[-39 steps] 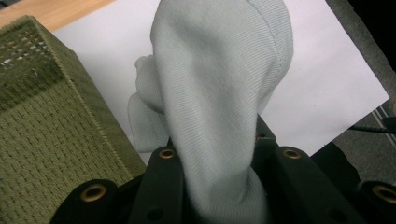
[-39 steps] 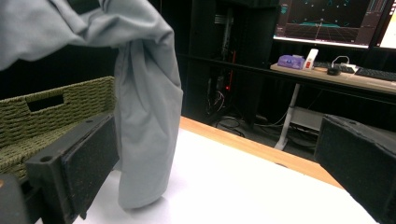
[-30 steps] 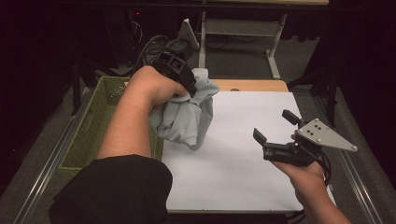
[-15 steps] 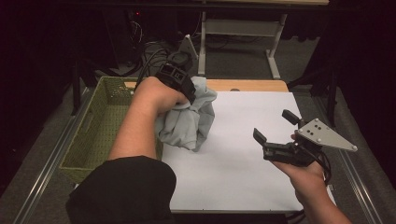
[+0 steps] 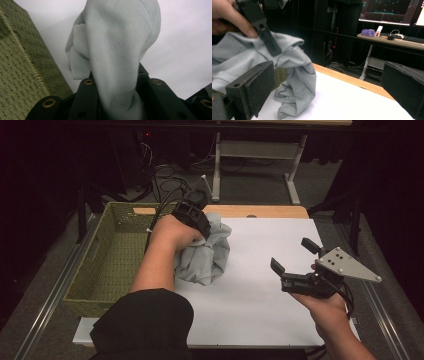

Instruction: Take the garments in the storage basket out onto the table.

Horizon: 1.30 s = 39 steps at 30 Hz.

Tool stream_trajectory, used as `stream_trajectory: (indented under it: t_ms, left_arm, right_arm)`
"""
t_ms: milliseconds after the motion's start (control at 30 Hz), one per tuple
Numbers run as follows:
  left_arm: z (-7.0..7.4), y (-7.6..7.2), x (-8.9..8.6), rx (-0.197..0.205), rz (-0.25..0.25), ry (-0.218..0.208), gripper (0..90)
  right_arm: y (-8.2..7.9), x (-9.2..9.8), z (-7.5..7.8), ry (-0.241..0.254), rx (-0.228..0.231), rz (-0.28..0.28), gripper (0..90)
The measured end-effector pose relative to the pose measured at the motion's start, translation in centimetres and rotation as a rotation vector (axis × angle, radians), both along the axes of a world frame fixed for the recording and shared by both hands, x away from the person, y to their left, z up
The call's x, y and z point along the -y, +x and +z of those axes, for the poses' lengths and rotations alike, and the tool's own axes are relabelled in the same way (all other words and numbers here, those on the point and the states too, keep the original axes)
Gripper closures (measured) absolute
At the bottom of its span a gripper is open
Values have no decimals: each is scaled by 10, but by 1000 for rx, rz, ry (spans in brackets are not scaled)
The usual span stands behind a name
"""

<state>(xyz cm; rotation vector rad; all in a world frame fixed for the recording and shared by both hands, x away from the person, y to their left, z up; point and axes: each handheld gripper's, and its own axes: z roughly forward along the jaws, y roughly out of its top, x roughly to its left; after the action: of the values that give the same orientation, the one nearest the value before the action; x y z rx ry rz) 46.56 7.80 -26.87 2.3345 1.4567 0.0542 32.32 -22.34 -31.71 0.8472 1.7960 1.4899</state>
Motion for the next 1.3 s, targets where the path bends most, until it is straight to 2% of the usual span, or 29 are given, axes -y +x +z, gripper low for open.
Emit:
stream_trajectory:
  t_ms: [267, 433, 467, 667, 733, 767, 833, 867, 900, 1033, 1300]
  left_arm:
    - [-23, 6, 3, -31, 5, 9, 726]
    - [-30, 8, 2, -31, 22, 24, 723]
    - [-35, 9, 2, -33, 30, 31, 722]
    - [-48, 11, 4, -40, 31, 50, 714]
    - [-47, 11, 4, -33, 35, 34, 654]
    - [-46, 12, 3, -32, 37, 24, 587]
    - [-45, 12, 3, -27, 40, 24, 388]
    - [-43, 12, 4, -8, 50, 40, 388]
    - [-41, 13, 4, -8, 52, 60, 183]
    - [-38, 13, 3, 0, 67, 68, 106]
    - [-34, 10, 0, 5, 78, 66, 87]
  right_arm:
    - [0, 0, 0, 4, -3, 0, 5]
    - [0, 1, 0, 1, 1, 1, 5]
    - [0, 1, 0, 0, 0, 2, 5]
    - [0, 0, 0, -1, -2, 2, 4]
    - [0, 0, -1, 0, -3, 1, 5]
    - [0, 0, -1, -1, -3, 1, 5]
    - [0, 0, -1, 1, -3, 2, 5]
    - [0, 0, -1, 0, -4, 2, 5]
    - [1, 0, -2, -5, -3, 2, 5]
    - [0, -1, -1, -5, -3, 3, 5]
    - [0, -2, -2, -5, -5, 3, 5]
